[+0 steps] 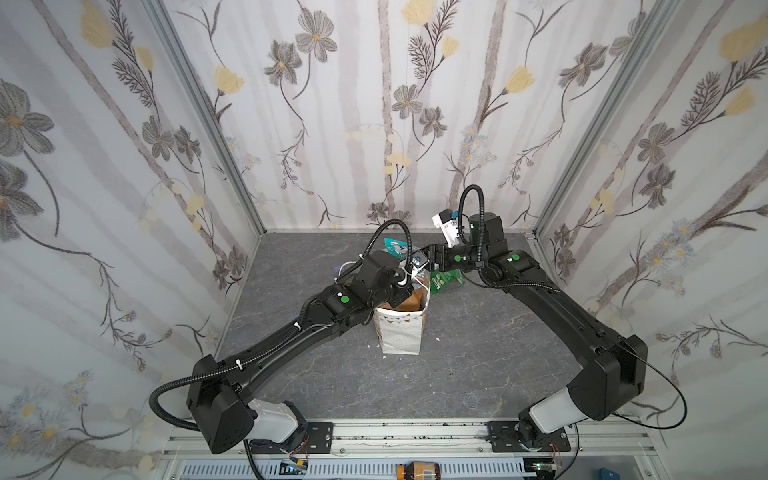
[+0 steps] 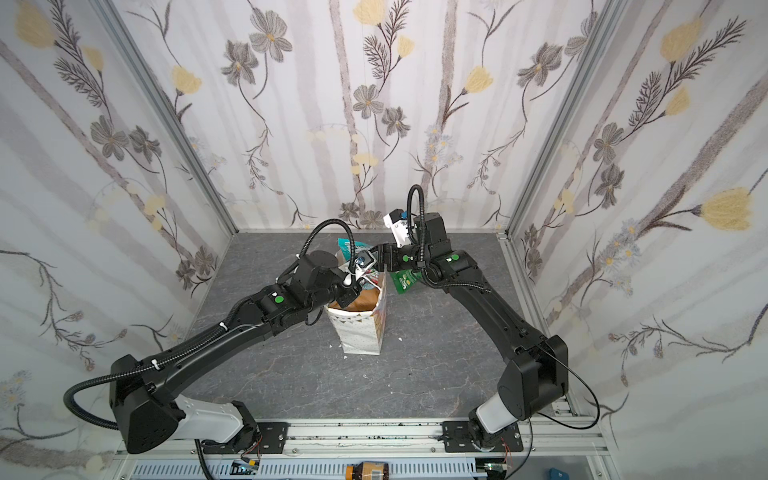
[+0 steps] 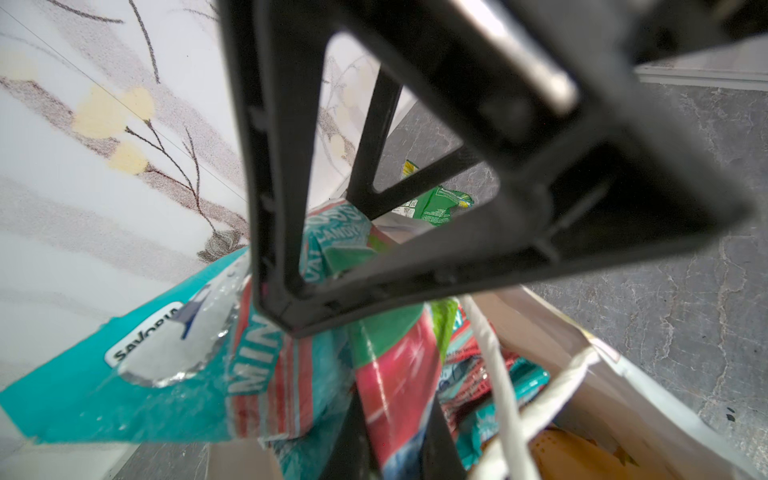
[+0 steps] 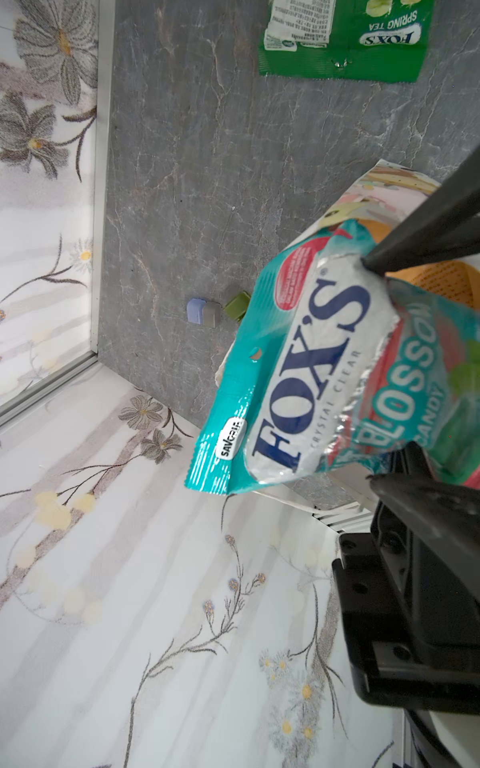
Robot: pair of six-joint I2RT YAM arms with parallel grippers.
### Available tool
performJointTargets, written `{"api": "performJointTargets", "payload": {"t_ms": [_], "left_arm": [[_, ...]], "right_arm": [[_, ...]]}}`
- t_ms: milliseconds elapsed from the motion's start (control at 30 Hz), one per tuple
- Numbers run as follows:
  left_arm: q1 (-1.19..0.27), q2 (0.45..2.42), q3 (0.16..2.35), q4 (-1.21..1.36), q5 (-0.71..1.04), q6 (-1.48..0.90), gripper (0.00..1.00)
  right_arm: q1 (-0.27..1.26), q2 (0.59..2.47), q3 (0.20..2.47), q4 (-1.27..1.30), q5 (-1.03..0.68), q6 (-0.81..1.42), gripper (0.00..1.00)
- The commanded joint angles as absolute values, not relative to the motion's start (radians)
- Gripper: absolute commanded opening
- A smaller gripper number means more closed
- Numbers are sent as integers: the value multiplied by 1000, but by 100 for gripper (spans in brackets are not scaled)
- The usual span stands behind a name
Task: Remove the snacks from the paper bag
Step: 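Grasp the teal pack with the right gripper while left gripper releases it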
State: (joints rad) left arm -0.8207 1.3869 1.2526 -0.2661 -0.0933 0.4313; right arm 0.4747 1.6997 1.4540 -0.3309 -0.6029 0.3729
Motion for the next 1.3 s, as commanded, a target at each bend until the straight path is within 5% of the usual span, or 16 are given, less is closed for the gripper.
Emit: {"api": "performJointTargets", "payload": {"t_ms": [0,367,467,633,700,1267], "left_arm": [[-821,1396,1269,-161,-86,454,0],[-825,1408,1288,-168,-90,450,0],[-827,1401,1279,-166,-87,442,28],[-828,1376,1248,-164,-68,443,75],[-828,1369,1245,-175,-67,450,85],[-836,1161,1241,-278,46,333,97]], "right_arm": [[481,1704,1444,-268,-644,391,73],[481,1693,1421,-160,-664,445,20],[481,1664,1393,-108,-661,447,8],[479,1613,1362,-51,-624,458,6],[479,1603,1362,-43,-613,461,6],[411,1433,1404,-10,-467,479,6]]}}
